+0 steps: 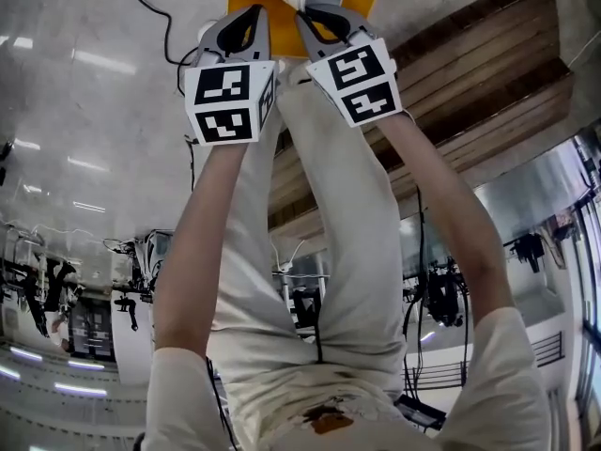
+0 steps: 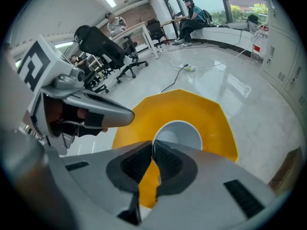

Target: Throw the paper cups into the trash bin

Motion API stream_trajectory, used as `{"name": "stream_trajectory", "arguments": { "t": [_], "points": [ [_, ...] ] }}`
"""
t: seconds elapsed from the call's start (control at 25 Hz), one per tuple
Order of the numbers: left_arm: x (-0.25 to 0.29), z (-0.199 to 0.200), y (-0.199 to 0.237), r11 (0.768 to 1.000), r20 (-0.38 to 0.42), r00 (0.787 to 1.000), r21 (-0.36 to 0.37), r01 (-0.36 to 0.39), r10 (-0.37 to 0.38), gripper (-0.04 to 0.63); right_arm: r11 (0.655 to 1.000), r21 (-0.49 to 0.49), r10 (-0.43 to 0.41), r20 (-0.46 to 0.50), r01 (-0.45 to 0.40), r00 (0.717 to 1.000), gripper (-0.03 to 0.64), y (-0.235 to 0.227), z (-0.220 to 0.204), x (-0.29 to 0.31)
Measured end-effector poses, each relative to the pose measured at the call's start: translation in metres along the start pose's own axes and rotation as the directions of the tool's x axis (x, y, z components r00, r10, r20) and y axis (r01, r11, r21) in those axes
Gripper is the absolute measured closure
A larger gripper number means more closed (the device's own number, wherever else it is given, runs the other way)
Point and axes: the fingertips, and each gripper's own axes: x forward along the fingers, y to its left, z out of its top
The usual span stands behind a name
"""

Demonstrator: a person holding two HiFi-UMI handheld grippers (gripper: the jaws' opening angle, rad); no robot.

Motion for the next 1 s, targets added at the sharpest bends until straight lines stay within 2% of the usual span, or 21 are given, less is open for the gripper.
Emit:
{"name": "stream_trajectory", "arguments": {
  "t": [0.08, 0.16, 0.2, 0.28, 0.44, 0.56, 0.64, 0.8, 1.0],
  "points": [
    [0.003, -0.001, -0.003, 1.000, -0.014, 1.000, 0.011, 0.004, -0.004, 0.589, 0.999, 0.050, -0.002, -0.016, 0.003, 1.000, 0.585, -0.005, -0.008, 0.007],
    [0.005, -0.002, -0.007, 1.000, -0.029, 0.999, 0.013, 0.023, -0.023, 0.589, 0.994, 0.108, 0.026, -0.036, -0.022, 0.999, 0.435, -0.006, -0.012, 0.010],
    [0.005, -0.004, -0.010, 0.999, -0.039, 0.998, 0.008, 0.044, -0.043, 0.589, 0.992, 0.123, 0.034, -0.040, -0.029, 0.999, 0.432, -0.005, -0.012, 0.010],
    [0.002, -0.007, -0.018, 0.997, -0.060, 0.995, -0.005, 0.080, -0.080, 0.589, 0.992, 0.123, 0.027, -0.035, -0.022, 0.999, 0.453, -0.003, -0.010, 0.003],
    [-0.013, -0.002, -0.030, 0.996, -0.070, 0.994, 0.012, 0.089, -0.088, 0.589, 0.991, 0.136, 0.010, 0.006, -0.011, 1.000, 0.488, 0.002, 0.001, -0.023],
    [-0.034, 0.011, -0.041, 0.995, -0.060, 0.994, 0.026, 0.093, -0.092, 0.589, 0.988, 0.152, 0.002, 0.037, -0.007, 0.999, 0.567, 0.009, 0.014, -0.050],
    [-0.051, 0.020, -0.053, 0.994, -0.051, 0.994, 0.036, 0.101, -0.099, 0.589, 0.989, 0.150, 0.003, 0.046, -0.010, 0.999, 0.587, 0.016, 0.020, -0.072],
    [-0.089, 0.046, -0.074, 0.993, -0.022, 0.994, 0.052, 0.108, -0.107, 0.589, 0.989, 0.147, -0.002, 0.052, -0.006, 0.999, 0.602, 0.028, 0.034, -0.114],
    [-0.135, 0.087, -0.102, 0.989, 0.023, 0.991, 0.078, 0.129, -0.131, 0.589, 0.991, 0.133, -0.024, 0.101, 0.010, 0.995, 0.609, 0.042, 0.070, -0.172]
  ]
}}
